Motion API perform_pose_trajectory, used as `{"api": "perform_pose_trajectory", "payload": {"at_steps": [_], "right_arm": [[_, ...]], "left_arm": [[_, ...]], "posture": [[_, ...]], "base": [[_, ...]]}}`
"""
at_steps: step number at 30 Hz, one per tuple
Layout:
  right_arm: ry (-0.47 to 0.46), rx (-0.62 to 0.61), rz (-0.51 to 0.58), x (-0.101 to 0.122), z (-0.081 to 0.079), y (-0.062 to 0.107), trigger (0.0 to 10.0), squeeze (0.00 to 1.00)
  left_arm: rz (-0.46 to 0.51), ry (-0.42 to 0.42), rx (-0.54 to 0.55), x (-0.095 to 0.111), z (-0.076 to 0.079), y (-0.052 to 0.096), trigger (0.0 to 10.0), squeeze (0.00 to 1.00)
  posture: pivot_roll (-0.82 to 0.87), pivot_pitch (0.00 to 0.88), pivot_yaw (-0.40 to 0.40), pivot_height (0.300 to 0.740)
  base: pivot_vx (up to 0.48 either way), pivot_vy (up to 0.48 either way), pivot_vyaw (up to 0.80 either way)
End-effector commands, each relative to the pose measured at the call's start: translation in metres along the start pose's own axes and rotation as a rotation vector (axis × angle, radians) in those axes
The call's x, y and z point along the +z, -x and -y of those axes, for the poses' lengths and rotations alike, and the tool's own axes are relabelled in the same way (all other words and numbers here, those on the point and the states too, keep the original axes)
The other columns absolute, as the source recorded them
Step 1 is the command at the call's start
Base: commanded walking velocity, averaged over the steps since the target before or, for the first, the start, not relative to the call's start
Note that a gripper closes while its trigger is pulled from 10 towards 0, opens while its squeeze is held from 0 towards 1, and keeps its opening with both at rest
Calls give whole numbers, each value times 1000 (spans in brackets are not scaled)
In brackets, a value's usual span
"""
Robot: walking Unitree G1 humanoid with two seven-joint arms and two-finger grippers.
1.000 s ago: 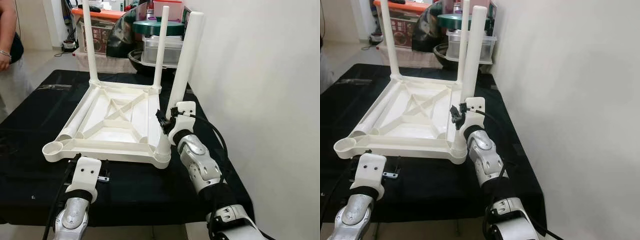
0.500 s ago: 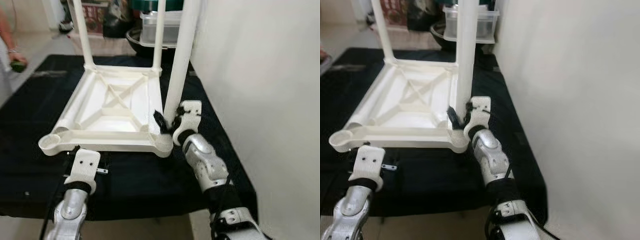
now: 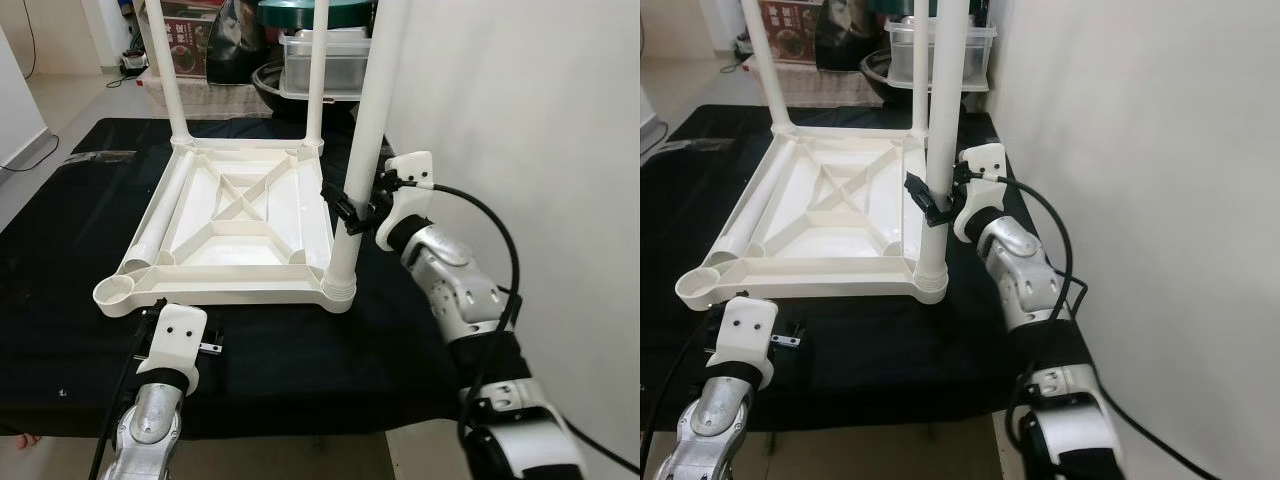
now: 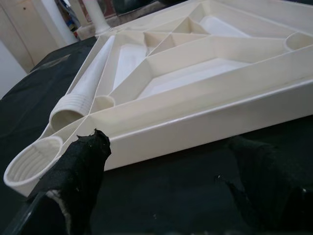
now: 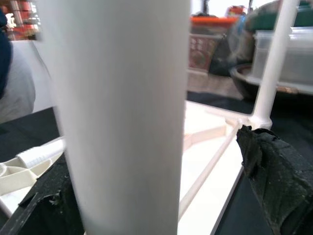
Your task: Building children table
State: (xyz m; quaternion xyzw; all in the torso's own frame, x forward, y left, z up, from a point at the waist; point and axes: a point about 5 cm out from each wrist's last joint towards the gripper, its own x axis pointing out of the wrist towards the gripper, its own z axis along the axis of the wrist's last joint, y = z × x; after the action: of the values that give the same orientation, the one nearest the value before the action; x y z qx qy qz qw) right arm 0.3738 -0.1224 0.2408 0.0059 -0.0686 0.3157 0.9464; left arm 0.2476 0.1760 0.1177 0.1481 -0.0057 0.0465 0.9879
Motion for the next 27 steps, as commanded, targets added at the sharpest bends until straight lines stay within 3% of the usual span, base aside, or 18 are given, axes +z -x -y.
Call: {"api": "perform_pose_trajectory", "payload": {"at_steps": [1,10,20,21,23,24,27], "right_arm": [[-18,114,-18,-2,1,-1,10000,0],[-14,206,-109,-12,19,-6,10000,0],[-34,231,-137,-14,17,-15,9529,0],[-38,238,-130,-13,17,-15,3490,0],[-38,238,-130,-13,17,-15,3490,0],[-39,244,-127,-13,18,-16,0,0],[-48,245,-118,-15,18,-16,0,0]], "left_arm": [[1,-8,-22,-1,4,-1,10000,0],[14,-5,-23,1,6,-6,10000,0],[18,-7,-16,1,5,-6,10000,0],[19,-7,-14,2,5,-6,10000,0],[19,-7,-14,2,5,-6,10000,0],[20,-7,-12,2,5,-6,10000,0],[20,-8,-10,1,4,-5,10000,0]], "posture": [[4,0,-71,740],[15,0,-87,740],[32,0,-104,740],[37,0,-110,740],[37,0,-110,740],[37,0,-111,740],[40,0,-115,740]], "base": [[0,0,0],[0,0,0],[0,0,0],[0,0,0],[0,0,0],[0,0,0],[0,0,0]]}}
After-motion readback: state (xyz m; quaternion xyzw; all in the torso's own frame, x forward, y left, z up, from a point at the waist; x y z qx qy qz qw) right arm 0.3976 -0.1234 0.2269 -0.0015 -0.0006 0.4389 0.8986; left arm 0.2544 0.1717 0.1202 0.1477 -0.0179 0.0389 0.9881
